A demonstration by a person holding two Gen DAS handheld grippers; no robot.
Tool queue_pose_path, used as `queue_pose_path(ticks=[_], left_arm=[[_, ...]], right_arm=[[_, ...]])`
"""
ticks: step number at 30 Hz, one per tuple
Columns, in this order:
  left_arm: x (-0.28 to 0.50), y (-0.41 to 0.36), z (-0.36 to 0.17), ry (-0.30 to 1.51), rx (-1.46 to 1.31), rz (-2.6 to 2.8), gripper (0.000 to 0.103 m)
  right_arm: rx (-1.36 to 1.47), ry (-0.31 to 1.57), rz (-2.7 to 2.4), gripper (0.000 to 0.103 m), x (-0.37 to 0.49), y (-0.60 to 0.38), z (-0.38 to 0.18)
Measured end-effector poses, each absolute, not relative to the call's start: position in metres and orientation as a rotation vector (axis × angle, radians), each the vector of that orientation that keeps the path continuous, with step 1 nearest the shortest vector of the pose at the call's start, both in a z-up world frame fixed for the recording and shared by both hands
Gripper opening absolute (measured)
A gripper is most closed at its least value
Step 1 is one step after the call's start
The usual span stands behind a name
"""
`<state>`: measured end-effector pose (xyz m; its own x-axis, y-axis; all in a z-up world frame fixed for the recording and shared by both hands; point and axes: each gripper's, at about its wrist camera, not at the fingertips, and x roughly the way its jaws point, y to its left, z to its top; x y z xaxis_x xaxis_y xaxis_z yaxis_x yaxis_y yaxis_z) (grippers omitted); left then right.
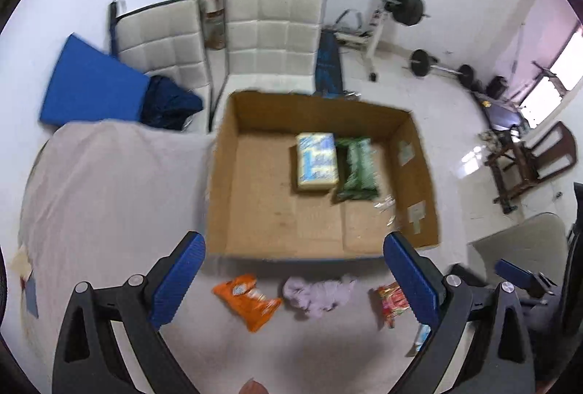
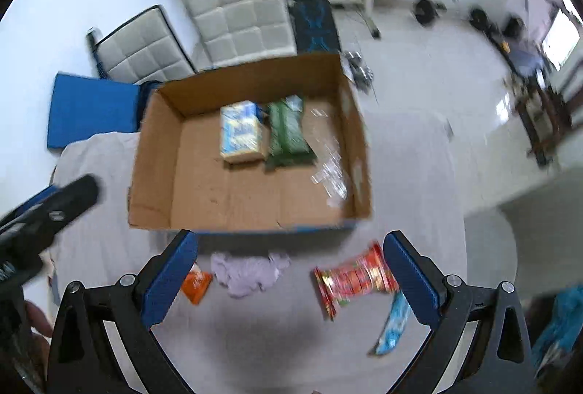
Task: Organize soft objects
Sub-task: 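Withdraw both tools from the box toward the remaining snacks, then grasp the orange bag with the left tool while the right tool grasps the red bag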
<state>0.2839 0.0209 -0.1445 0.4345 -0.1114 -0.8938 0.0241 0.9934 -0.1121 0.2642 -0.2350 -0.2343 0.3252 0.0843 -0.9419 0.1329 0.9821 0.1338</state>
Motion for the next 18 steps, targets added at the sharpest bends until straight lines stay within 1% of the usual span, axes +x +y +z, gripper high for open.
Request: queue_pose_path(ticks=[3,8,9,12,16,17,18], left_arm=[[0.273,0.027,-0.18,1.208,-0.12,-0.046,0.1],[0.257,0.05,-0.251,1.401,-0.275,0.018,0.1],[0.254,0.057,-0.268,1.441,-0.318,0.039,0.1],[0.25,0.076,-0.3,1.507,-0.439,0.095,0.1],[0.251,0.094,-0.334,1.557,-0.584,0.152,0.1],[0.252,0.097,-0.342,1.57,-0.612,0.171,0.1],[0.252,0.102,-0.351,1.58,-0.65,0.19,0.1]], right_arm=[[0.299,1.328,-0.097,0.103,0.253,-0.266,-0.269],[0.541,1.525,-0.168,0.102,0.245,-0.299,-0.367],[0.568,1.546,-0.193,0.099,0.244,-0.302,-0.382],[0.644,1.593,-0.248,0.093,0.243,-0.307,-0.422],[0.689,1.607,-0.298,0.091,0.245,-0.308,-0.452],[0.695,1.61,-0.308,0.089,0.245,-0.308,-0.456],[0.706,1.611,-0.317,0.083,0.246,-0.309,-0.46]])
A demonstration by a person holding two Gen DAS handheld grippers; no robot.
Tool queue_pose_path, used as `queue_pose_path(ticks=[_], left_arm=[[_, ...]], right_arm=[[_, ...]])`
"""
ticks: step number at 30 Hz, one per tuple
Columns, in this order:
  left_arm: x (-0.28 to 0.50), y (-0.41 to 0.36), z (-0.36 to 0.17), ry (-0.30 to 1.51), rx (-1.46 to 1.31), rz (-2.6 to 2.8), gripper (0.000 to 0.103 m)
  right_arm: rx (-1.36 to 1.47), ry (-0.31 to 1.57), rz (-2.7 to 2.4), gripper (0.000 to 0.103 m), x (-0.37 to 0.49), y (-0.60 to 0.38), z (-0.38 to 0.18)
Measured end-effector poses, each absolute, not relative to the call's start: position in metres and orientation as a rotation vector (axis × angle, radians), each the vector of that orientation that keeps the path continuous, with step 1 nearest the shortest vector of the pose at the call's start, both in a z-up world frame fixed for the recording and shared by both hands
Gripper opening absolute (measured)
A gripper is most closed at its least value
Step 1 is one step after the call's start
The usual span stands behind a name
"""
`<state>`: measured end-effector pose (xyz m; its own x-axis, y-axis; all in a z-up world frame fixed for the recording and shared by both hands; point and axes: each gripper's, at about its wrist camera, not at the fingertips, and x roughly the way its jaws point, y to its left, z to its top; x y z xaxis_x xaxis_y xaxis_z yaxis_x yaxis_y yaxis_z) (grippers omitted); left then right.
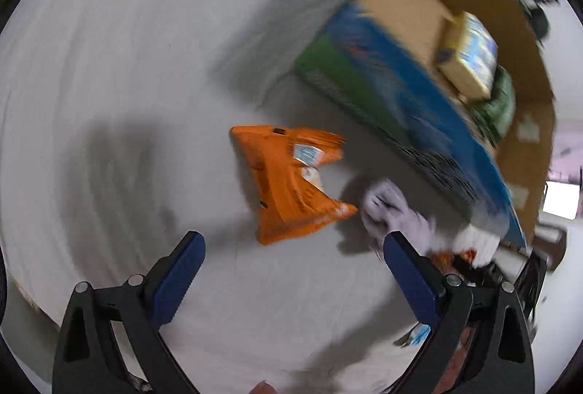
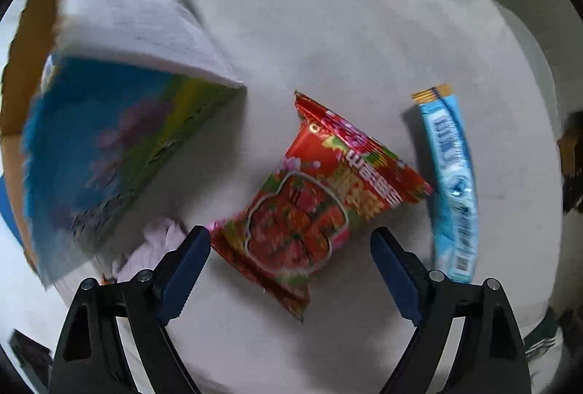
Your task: Organize soft objects
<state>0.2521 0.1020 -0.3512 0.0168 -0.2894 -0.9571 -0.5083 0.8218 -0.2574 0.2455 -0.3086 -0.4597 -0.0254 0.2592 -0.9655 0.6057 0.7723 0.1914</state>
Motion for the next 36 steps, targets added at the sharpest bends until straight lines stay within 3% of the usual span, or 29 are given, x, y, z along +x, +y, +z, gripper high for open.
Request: queue_pose_path(ticks=[5,10,14,17,20,27,36], left_arm=[[0.258,0.115,-0.384,1.602,-0.763,0.259,0.1],[0.266,0.105,-0.403,1.637,-0.664,0.231,0.099],[0.269,0.092,-0.402,1.626,-0.517,0.191,0.068],[0.27,0.081,-0.4,1.626,-0.421,0.159,0.054],[0.262,0.065,-0.397,1.629,-0.293,0.116,0.05],[0.212,0.014,-0.4,1.664,-0.052,-0.004,0.049],[0.208,0.019,-0.408,1.64,-0.092,0.042,0.057]], right_arm=[[0.678,1.633,-0.323,0.071,0.246,-0.305,-0.469],[0.436,1.694,-0.197,0.057,0.239,-0.283,-0.466],[0.227,1.734,-0.101,0.051,0.223,-0.259,-0.463],[0.153,1.741,-0.062,0.05,0.212,-0.249,-0.463],[0.091,1.744,-0.028,0.05,0.202,-0.237,-0.462],[-0.046,1.766,0.078,0.05,0.178,-0.195,-0.463],[-0.021,1.745,0.044,0.052,0.187,-0.193,-0.469]])
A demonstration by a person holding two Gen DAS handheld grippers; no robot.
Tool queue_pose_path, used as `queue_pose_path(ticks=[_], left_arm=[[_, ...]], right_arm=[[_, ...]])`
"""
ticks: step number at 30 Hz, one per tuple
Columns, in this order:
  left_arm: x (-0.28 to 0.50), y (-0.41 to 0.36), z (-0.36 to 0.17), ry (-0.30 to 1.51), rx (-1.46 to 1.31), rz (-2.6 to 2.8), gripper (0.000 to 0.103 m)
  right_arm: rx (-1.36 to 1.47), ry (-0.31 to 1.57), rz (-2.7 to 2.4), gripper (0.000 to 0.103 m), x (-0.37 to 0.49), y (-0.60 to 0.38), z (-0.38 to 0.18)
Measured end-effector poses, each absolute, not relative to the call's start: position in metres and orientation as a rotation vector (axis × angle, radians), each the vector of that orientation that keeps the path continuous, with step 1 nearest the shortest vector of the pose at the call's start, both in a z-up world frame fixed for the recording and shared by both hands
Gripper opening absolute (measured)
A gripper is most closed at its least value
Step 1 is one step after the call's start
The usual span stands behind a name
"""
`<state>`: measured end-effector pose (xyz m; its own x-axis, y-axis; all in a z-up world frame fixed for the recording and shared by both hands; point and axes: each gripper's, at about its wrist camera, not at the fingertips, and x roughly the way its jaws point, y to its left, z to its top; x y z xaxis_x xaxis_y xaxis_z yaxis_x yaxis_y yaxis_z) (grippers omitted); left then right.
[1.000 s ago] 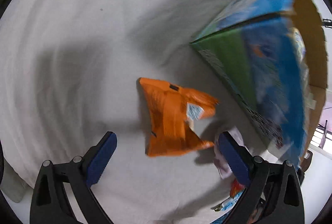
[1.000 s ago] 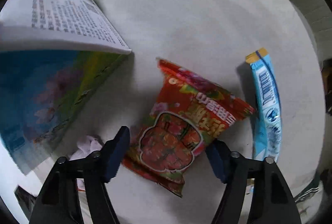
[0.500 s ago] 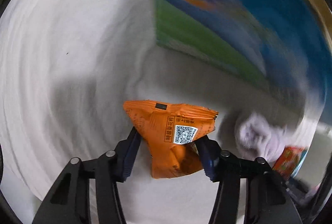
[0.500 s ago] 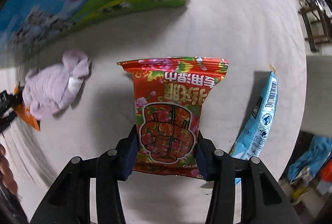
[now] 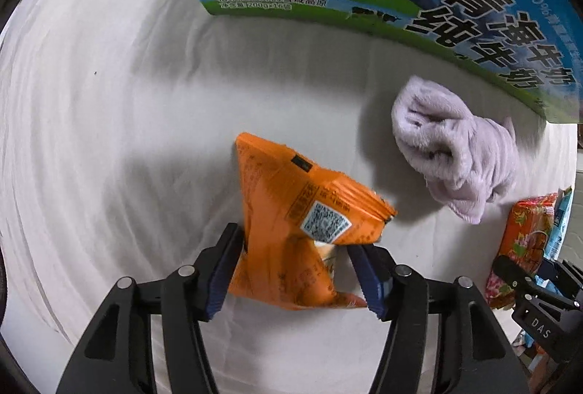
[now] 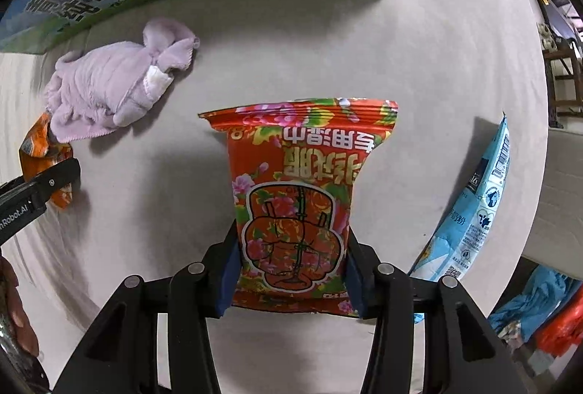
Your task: Organize soft objects
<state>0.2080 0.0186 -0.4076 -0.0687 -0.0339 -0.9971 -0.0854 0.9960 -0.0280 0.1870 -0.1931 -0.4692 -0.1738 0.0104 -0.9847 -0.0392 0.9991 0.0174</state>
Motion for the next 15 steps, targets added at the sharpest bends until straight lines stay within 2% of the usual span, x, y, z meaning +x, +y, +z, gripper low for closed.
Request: queue_pose_path(ticks=[6,9,11,13,15], left_arm=[[0.211,0.013,-0.401,1.626,-0.087,0.048,0.061],[0.229,0.019,-0.402,1.613,-0.124,0.047,0.073],[0.226,0.016,-0.404,1.608,-0.135,0.029,0.085],[0.223,0.013,-0.409,1.61,-0.107,0.033,0.087],[0.222,0.008,-0.415,1.615,-0.103,0.032,0.095]], right_arm=[[-0.031,1.738,0.007,0.052,0.188,-0.187,-0.473],[-0.031,1.738,-0.002,0.052,0.199,-0.179,-0.477],[-0.025,1.738,-0.001,0.052,0.202,-0.175,-0.473],[-0.018,1.739,0.002,0.052,0.21,-0.181,-0.48],[-0.013,1.743,0.003,0.052,0.211,-0.184,-0.48]])
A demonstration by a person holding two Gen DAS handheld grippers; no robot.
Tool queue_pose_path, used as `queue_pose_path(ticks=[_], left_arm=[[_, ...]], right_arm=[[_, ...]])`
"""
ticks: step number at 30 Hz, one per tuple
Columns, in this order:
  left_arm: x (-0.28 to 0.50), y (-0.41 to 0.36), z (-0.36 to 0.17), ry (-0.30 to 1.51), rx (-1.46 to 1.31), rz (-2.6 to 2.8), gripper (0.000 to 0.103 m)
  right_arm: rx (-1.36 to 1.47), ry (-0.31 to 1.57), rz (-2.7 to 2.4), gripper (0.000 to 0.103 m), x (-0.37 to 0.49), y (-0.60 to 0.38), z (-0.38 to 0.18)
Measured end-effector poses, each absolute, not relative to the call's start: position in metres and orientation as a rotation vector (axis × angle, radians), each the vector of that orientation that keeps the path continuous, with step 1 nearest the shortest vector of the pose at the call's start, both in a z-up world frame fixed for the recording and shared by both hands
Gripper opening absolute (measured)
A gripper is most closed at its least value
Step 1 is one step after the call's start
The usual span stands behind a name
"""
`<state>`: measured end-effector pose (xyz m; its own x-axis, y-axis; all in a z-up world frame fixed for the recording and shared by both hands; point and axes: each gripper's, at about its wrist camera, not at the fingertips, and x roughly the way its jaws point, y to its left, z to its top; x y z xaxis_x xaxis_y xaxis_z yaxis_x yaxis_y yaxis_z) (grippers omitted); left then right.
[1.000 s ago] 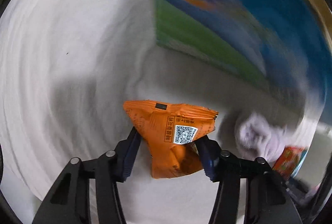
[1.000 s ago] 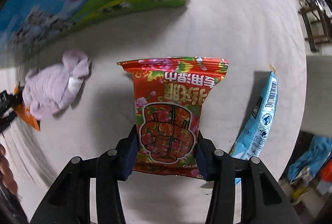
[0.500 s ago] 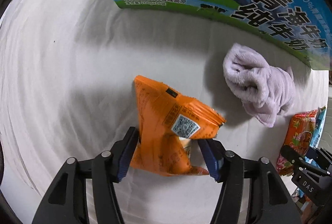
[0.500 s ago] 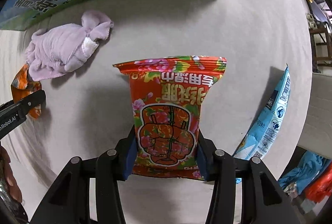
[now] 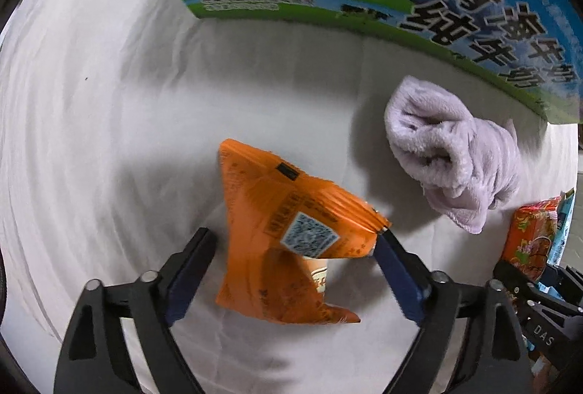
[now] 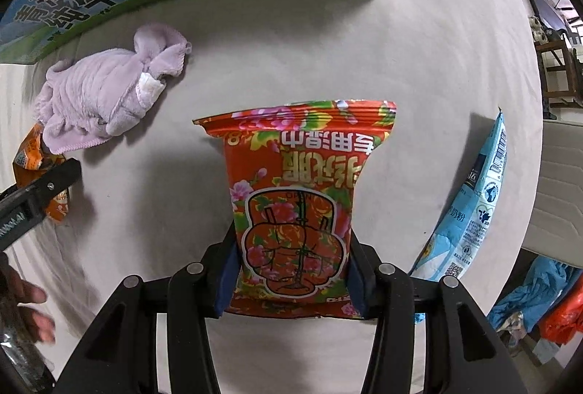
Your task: Organize soft objects
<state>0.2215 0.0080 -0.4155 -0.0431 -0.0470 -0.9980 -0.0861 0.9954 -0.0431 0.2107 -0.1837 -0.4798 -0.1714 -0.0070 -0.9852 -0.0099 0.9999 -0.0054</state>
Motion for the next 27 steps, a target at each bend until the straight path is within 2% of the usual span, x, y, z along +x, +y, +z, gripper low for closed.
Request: queue_pose_path(ticks=[1,10,12,17,27], left_arm=[[0.221,0.006,-0.419,1.621,-0.114,0.031,0.103],[0.223,0.012,-0.423,1.618,-0.195,0.037,0.102],[0.222,0.011,-0.423,1.621,-0.171,0.055,0.094],[0.214,0.019,-0.404,1.611,-0.116,0.067,0.051],[0.197,0.017,-0.404,1.617,-0.157,0.039,0.042]], right_arm=[[-0.007,1.746,0.003,0.052,0.21,-0.187,-0.48],[0.012,1.737,0.008,0.052,0.212,-0.205,-0.477],[0.02,1.739,0.004,0.052,0.214,-0.206,-0.477],[0.053,1.744,-0.018,0.052,0.214,-0.216,-0.483],[0.045,1.727,-0.018,0.048,0.207,-0.212,-0.476]])
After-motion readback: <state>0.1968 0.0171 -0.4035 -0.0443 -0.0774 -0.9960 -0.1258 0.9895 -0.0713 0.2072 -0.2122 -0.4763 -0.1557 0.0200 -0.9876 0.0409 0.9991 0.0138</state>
